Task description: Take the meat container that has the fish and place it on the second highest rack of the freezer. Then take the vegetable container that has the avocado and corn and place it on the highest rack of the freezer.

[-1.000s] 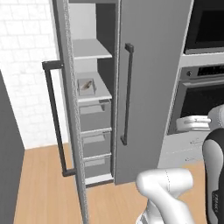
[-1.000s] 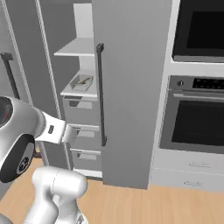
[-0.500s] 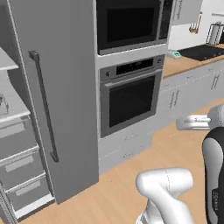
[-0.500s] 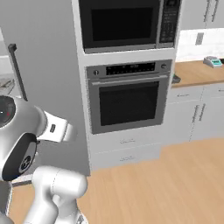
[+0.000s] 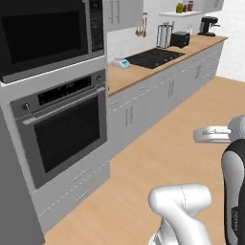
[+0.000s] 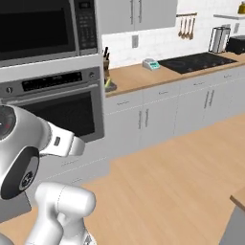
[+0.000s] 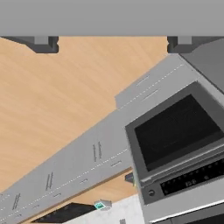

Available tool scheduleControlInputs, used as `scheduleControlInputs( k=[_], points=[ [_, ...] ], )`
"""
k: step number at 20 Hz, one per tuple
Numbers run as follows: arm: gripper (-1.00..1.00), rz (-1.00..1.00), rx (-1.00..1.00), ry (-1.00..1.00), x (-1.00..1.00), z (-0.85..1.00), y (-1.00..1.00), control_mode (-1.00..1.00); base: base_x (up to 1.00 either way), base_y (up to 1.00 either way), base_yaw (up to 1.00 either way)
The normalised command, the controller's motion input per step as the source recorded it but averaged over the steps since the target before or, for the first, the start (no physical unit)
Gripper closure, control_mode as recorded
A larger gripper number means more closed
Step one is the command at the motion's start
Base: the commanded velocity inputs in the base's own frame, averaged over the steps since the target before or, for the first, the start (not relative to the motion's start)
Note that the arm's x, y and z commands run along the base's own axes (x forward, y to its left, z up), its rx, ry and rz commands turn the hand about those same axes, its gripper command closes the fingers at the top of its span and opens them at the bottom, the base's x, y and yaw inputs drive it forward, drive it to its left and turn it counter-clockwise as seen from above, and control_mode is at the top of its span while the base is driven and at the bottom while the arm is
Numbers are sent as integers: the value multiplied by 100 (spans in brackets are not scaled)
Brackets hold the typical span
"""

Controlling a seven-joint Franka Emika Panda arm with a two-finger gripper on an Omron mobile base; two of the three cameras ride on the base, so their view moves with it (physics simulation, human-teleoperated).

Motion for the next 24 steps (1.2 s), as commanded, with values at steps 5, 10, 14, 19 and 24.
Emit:
scheduleControlInputs(
  k=[5, 10, 14, 19, 24],
  points=[
    [-100, 0, 0, 0, 0, 0, 0, 100, 100, -18, 0],
    [-100, 0, 0, 0, 0, 0, 0, 100, 100, -10, 0],
    [-100, 0, 0, 0, 0, 0, 0, 100, 100, -21, 0],
    [-100, 0, 0, 0, 0, 0, 0, 100, 100, -47, 6],
    [-100, 0, 0, 0, 0, 0, 0, 100, 100, -45, 29]
  ],
)
